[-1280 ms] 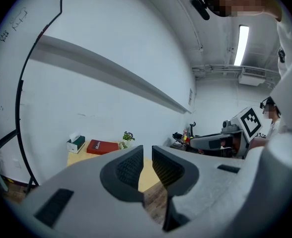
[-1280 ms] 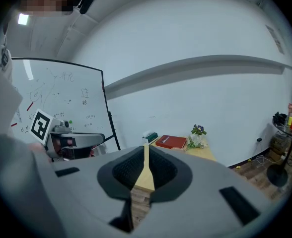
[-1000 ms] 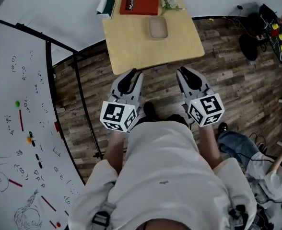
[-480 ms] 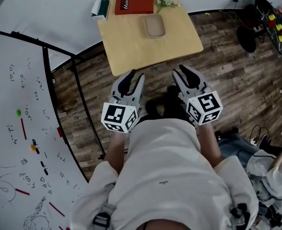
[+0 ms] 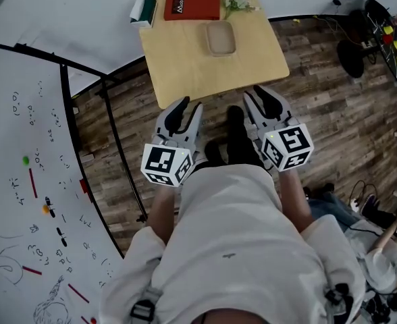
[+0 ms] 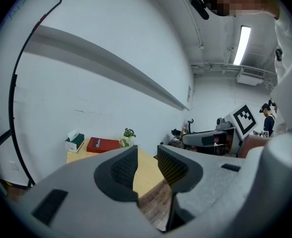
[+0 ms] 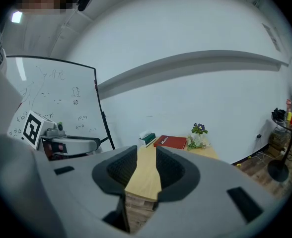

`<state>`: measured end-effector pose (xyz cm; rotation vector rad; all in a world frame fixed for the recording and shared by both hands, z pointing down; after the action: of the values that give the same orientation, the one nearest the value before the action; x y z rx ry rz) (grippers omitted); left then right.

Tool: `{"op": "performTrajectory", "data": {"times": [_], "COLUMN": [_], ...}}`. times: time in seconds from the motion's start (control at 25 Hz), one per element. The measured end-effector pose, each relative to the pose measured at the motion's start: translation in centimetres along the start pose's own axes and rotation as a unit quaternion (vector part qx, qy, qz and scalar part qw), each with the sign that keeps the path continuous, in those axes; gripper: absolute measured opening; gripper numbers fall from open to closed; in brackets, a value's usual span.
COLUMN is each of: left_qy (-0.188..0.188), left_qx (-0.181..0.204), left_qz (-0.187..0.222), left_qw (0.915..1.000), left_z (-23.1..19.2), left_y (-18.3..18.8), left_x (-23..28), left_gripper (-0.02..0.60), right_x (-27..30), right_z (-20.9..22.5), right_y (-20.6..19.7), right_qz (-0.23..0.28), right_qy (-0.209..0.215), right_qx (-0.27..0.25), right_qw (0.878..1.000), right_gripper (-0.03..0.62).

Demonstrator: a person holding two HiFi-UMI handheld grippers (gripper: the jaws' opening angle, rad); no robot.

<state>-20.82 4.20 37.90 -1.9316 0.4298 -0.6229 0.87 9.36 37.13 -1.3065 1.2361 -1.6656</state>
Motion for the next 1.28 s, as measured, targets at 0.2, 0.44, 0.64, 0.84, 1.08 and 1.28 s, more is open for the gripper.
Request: {"op": "performTrajectory", "data": {"times": [0.2, 0.44, 0.64, 0.84, 1.08, 1.28], "left_qy": [0.013, 0.02, 0.03, 0.047, 0.077, 0.104], "left_qx": [0.0, 0.003, 0.002, -0.003, -0.008, -0.019], "left_qz": [0.004, 0.006, 0.007, 0.012, 0.017, 0.021], "left_qw": [0.9999, 0.9998, 0.9995, 0.9988, 0.9968, 0.9942], "left_z": [-0.8, -1.4, -1.3, -1.1, -0.9, -0.7], "left_y": [1.0, 2.5, 3.5, 4.3, 5.1, 4.9], "left_x": [1.6, 4.2, 6.6, 8.6, 10.9, 12.6], "left_gripper": [0.112, 0.112, 0.112, 0.112, 0.112, 0.112], "right_x": [1.9, 4.5, 6.5, 8.4, 10.7, 12.6], "right_z": [1.4, 4.1, 6.7, 9.2, 12.0, 14.4], "right_y": [0.5, 1.3, 2.4, 3.2, 3.7, 3.3], "right_qz": [-0.004, -0.012, -0.014, -0.016, -0.017, -0.029], "right_qy": [0.013, 0.022, 0.039, 0.06, 0.093, 0.114], "right_qx": [0.001, 0.004, -0.002, -0.009, -0.016, -0.031], "right_qw": [1.0, 1.0, 0.999, 0.998, 0.995, 0.993], "right_gripper": [0.112, 0.11, 0.11, 0.11, 0.109, 0.106]}}
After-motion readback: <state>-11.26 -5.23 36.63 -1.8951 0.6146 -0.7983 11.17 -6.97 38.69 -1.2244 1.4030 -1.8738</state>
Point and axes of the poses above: the fingertips, and each gripper's own axes: x forward along the fingers, z to its right, y out of its top, the point moved 8 cm from there along -x, backward along the fingers, and after that the axes turned 8 degrees about -x, right-handed, at the moved point
